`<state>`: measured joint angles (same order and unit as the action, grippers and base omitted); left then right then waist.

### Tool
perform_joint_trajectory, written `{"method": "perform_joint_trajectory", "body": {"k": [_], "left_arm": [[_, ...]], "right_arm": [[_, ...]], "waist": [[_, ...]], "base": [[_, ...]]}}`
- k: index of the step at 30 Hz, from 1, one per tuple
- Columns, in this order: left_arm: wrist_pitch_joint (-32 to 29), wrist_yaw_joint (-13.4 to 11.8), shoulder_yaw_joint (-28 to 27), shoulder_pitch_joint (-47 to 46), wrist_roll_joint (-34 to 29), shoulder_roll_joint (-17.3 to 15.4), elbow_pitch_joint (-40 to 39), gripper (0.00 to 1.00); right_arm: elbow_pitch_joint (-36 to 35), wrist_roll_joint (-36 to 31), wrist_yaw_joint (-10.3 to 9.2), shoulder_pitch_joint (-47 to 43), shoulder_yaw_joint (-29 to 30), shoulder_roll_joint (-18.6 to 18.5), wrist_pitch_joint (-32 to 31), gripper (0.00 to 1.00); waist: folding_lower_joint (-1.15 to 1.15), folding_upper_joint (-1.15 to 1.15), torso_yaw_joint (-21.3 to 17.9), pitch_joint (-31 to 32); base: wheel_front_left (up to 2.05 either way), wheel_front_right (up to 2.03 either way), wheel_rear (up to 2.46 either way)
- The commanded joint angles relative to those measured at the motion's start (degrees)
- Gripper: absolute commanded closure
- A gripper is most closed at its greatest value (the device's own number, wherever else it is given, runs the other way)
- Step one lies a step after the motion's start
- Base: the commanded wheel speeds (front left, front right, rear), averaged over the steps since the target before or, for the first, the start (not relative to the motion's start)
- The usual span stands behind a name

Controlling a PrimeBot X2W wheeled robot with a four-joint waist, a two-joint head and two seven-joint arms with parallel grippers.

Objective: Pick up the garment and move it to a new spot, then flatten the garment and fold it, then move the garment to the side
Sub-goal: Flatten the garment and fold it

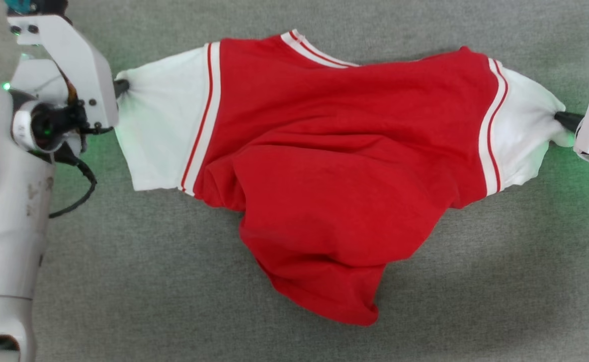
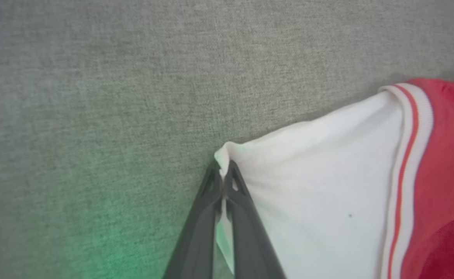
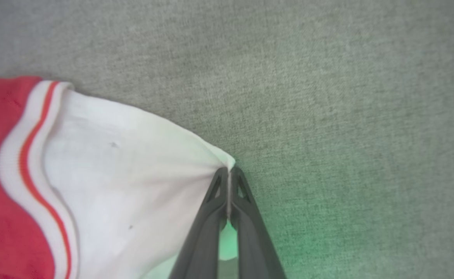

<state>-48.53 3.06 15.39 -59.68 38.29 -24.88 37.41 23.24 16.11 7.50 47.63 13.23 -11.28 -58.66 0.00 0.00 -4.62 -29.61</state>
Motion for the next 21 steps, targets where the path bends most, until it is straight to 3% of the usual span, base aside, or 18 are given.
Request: {"method": "perform_joint_trajectory", "body": {"k": [1, 10, 21], "left_arm": [[-0.53, -0.43, 1.14, 2.18, -0.78, 0.61, 2.85, 1.00], [3.60, 0.52, 1.43, -5.30, -1.34, 2.54, 5.11, 1.00], [11.12, 1.93, 2.41, -14.88, -3.13, 4.05, 9.37, 1.00]], "right_arm": [[1.79, 0.14, 0.00, -0.29, 0.27, 1.27, -1.84, 1.00], [2.33, -1.68, 0.00, 9.16, 0.25, 2.55, 0.02, 1.00], [8.13, -5.61, 0.00, 20.06, -4.21, 3.68, 14.03, 1.00]], "waist": [[0.00, 0.00, 0.31, 1.96], [0.00, 0.00, 1.42, 10.38], [0.00, 0.00, 3.27, 18.62]], "base": [[0.00, 0.00, 0.00], [0.00, 0.00, 0.00], [0.00, 0.00, 0.00]]}}
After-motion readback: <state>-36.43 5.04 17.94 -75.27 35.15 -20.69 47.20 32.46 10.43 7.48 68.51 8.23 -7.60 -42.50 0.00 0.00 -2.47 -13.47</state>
